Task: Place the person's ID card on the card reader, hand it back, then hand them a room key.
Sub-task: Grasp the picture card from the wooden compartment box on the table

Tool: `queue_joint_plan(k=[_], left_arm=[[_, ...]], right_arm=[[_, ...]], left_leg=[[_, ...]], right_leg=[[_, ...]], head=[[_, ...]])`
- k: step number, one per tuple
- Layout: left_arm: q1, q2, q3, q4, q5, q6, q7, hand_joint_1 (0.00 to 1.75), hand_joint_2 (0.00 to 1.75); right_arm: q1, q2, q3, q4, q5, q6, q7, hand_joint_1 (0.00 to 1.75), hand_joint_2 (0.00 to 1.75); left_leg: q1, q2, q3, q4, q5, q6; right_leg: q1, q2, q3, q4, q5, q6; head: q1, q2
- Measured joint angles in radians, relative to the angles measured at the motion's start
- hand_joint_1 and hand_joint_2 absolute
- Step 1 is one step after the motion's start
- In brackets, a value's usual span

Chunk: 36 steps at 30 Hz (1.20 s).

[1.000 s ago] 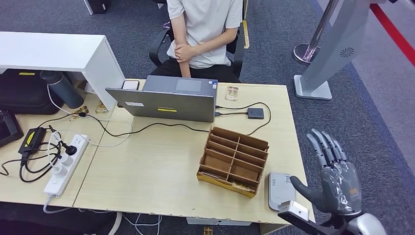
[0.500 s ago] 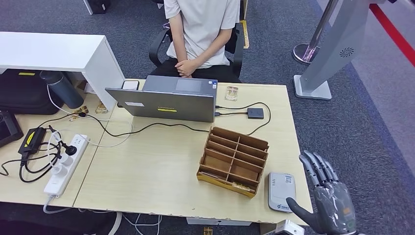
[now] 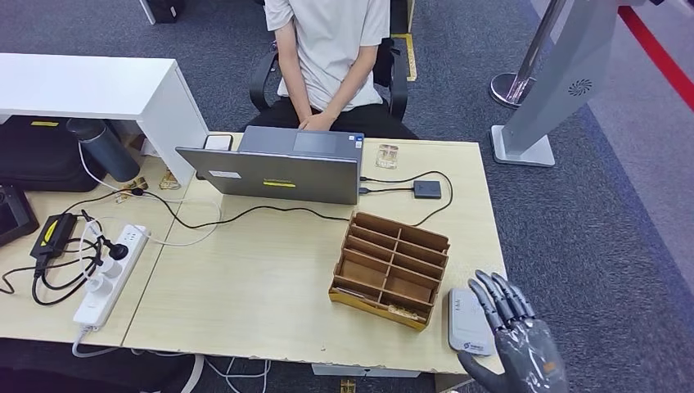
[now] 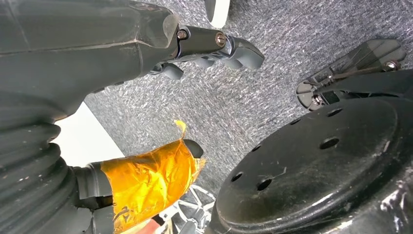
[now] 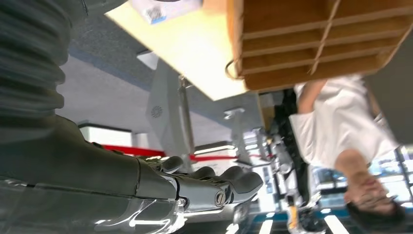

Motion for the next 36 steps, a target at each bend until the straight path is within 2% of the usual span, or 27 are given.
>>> queue_joint_plan(k=[3, 11, 24, 30, 36], left_arm=[[0.0, 0.001, 0.0, 0.0, -0.001, -0.002, 0.003, 0.0, 1.75], [-0.001, 0.002, 0.0, 0.0, -0.004, -0.004, 0.004, 0.0, 1.75], [-0.004, 0.002, 0.0, 0.0, -0.016, -0.012, 0.006, 0.0, 1.75], [-0.005, 0.001, 0.0, 0.0, -0.021, -0.015, 0.008, 0.0, 1.75], [-0.008, -0.002, 0.0, 0.0, -0.03, -0.016, 0.016, 0.0, 1.75]], right_arm=[[-0.012, -0.006, 0.056, 0.017, 0.007, -0.001, 0.006, 0.0, 1.75], [-0.048, -0.016, 0.134, 0.047, 0.014, -0.007, 0.008, 0.0, 1.75], [-0.128, 0.003, 0.24, 0.121, 0.032, -0.03, 0.007, 0.0, 1.75], [-0.152, 0.023, 0.255, 0.156, 0.117, -0.079, 0.026, 0.0, 1.75], [-0.179, 0.071, 0.262, 0.208, 0.215, -0.125, 0.059, 0.0, 1.75]], left_leg=[[0.0, 0.0, 0.0, 0.0, 0.0, 0.0], [0.0, 0.0, 0.0, 0.0, 0.0, 0.0], [0.0, 0.0, 0.0, 0.0, 0.0, 0.0], [0.0, 0.0, 0.0, 0.0, 0.0, 0.0], [0.0, 0.0, 0.0, 0.0, 0.0, 0.0]], right_leg=[[0.0, 0.0, 0.0, 0.0, 0.0, 0.0], [0.0, 0.0, 0.0, 0.0, 0.0, 0.0], [0.0, 0.0, 0.0, 0.0, 0.0, 0.0], [0.0, 0.0, 0.0, 0.0, 0.0, 0.0], [0.0, 0.0, 0.0, 0.0, 0.0, 0.0]], head=[[0.0, 0.0], [0.0, 0.0], [0.0, 0.0], [0.0, 0.0], [0.0, 0.0]])
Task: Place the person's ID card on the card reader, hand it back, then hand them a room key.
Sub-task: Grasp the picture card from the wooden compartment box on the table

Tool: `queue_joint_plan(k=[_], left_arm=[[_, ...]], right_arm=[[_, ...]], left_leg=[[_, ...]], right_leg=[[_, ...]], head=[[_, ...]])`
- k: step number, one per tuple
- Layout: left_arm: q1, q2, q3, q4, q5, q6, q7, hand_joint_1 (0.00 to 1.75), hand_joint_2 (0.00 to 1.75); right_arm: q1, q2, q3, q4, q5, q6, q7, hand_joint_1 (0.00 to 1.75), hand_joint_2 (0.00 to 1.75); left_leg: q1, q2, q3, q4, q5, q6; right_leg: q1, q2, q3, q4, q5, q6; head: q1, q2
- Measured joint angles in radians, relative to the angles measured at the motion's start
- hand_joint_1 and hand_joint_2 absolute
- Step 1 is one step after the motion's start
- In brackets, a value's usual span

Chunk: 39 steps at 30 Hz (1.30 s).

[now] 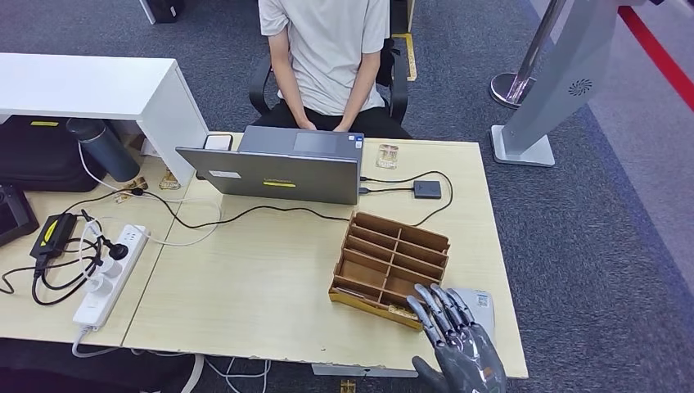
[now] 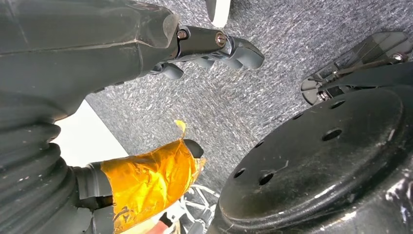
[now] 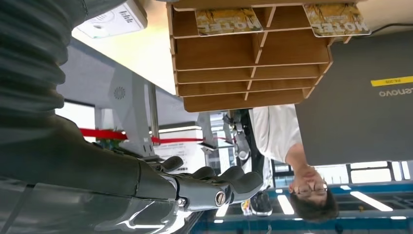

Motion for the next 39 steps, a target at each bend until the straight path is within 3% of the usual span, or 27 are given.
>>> queue_joint_plan(k=[8, 16, 39], left_arm=[[-0.006, -0.005, 0.0, 0.0, -0.008, 0.0, 0.004, 0.0, 1.75], [-0.011, -0.009, 0.0, 0.0, -0.012, 0.0, 0.008, 0.0, 1.75], [-0.017, -0.014, 0.0, 0.0, -0.028, -0.003, 0.013, 0.0, 1.75]], right_arm=[[-0.032, 0.065, 0.0, 0.064, 0.032, -0.007, 0.012, 0.0, 1.75], [-0.067, 0.113, 0.0, 0.105, -0.02, 0.035, -0.056, 0.0, 1.75], [-0.108, 0.191, 0.0, 0.248, -0.006, 0.052, -0.032, 0.0, 1.75]], left_leg=[[0.0, 0.0, 0.0, 0.0, 0.0, 0.0], [0.0, 0.0, 0.0, 0.0, 0.0, 0.0], [0.0, 0.0, 0.0, 0.0, 0.0, 0.0]], right_leg=[[0.0, 0.0, 0.0, 0.0, 0.0, 0.0], [0.0, 0.0, 0.0, 0.0, 0.0, 0.0], [0.0, 0.0, 0.0, 0.0, 0.0, 0.0]], head=[[0.0, 0.0], [0.0, 0.0], [0.0, 0.0]])
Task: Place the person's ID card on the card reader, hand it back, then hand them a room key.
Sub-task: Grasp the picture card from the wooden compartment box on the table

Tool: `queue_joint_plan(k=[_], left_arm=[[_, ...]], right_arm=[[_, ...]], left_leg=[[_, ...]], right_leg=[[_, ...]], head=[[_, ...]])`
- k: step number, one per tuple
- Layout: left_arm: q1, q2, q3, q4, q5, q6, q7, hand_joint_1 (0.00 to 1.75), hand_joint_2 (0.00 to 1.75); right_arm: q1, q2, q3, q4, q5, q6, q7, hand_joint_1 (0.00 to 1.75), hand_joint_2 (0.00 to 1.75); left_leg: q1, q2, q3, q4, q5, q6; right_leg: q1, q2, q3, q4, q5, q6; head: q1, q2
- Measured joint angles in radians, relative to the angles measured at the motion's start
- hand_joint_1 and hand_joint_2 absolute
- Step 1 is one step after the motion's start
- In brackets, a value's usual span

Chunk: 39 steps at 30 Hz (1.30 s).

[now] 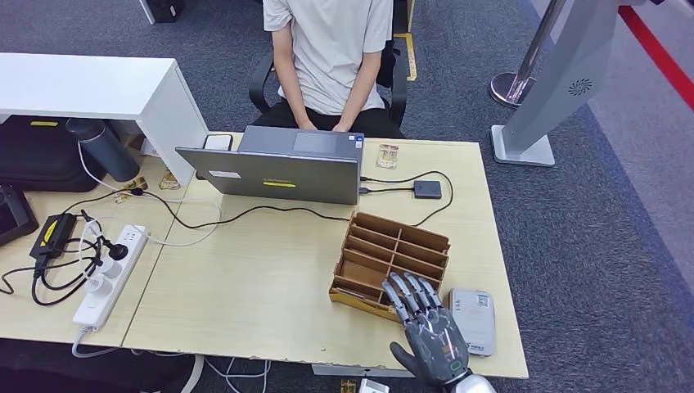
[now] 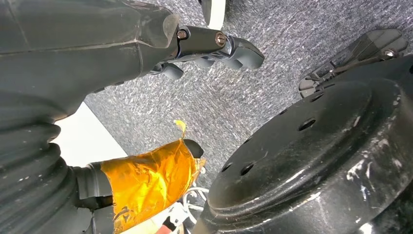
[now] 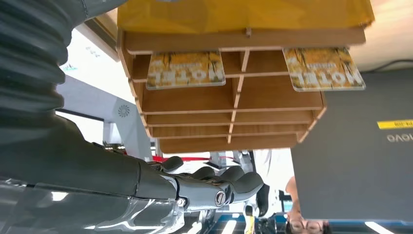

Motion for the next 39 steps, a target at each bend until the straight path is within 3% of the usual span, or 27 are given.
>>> queue_joint_plan(k=[39], left_arm=[[-0.004, 0.0, 0.0, 0.0, -0.018, -0.002, 0.006, 0.0, 1.75]], right_arm=[[-0.034, 0.077, -0.036, 0.099, -0.013, 0.026, 0.033, 0.0, 1.75]], left_leg=[[0.0, 0.0, 0.0, 0.0, 0.0, 0.0]], right_leg=[[0.0, 0.0, 0.0, 0.0, 0.0, 0.0]], head=[[0.0, 0.0]])
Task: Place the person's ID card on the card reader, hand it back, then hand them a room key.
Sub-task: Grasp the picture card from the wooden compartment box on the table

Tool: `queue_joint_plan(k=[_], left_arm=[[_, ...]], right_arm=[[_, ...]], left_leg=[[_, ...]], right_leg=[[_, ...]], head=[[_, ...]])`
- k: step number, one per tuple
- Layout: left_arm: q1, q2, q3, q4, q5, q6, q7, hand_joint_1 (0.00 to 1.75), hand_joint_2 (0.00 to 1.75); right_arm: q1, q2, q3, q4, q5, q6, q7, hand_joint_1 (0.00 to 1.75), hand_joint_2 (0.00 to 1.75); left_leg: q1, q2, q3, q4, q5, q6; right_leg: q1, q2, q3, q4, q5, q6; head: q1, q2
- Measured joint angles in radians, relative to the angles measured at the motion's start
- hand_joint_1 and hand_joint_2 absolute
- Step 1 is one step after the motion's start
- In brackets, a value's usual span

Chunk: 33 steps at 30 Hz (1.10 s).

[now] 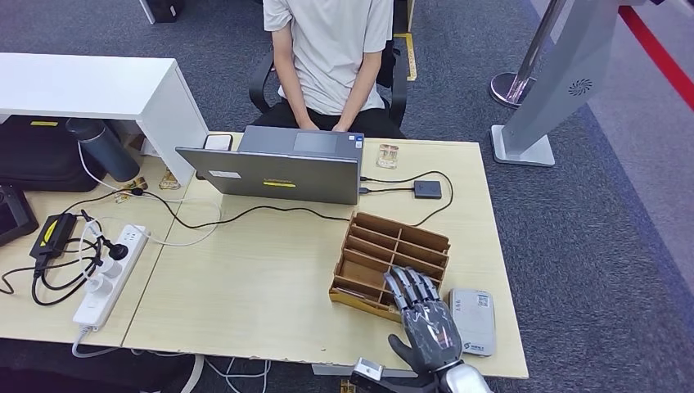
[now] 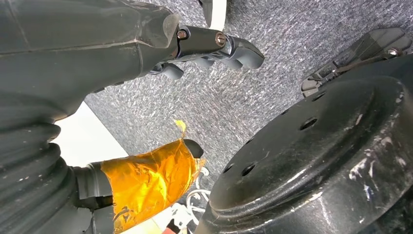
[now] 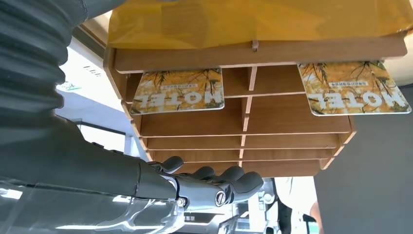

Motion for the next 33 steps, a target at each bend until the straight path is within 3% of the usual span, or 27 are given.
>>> queue_joint_plan(k=[33], left_arm=[[0.001, 0.003, 0.0, 0.0, -0.003, 0.003, -0.006, 0.0, 1.75]], right_arm=[[0.033, 0.011, -0.085, -0.004, 0.009, -0.005, 0.019, 0.0, 1.75]], left_leg=[[0.0, 0.0, 0.0, 0.0, 0.0, 0.0]], right_leg=[[0.0, 0.0, 0.0, 0.0, 0.0, 0.0]], head=[[0.0, 0.0]])
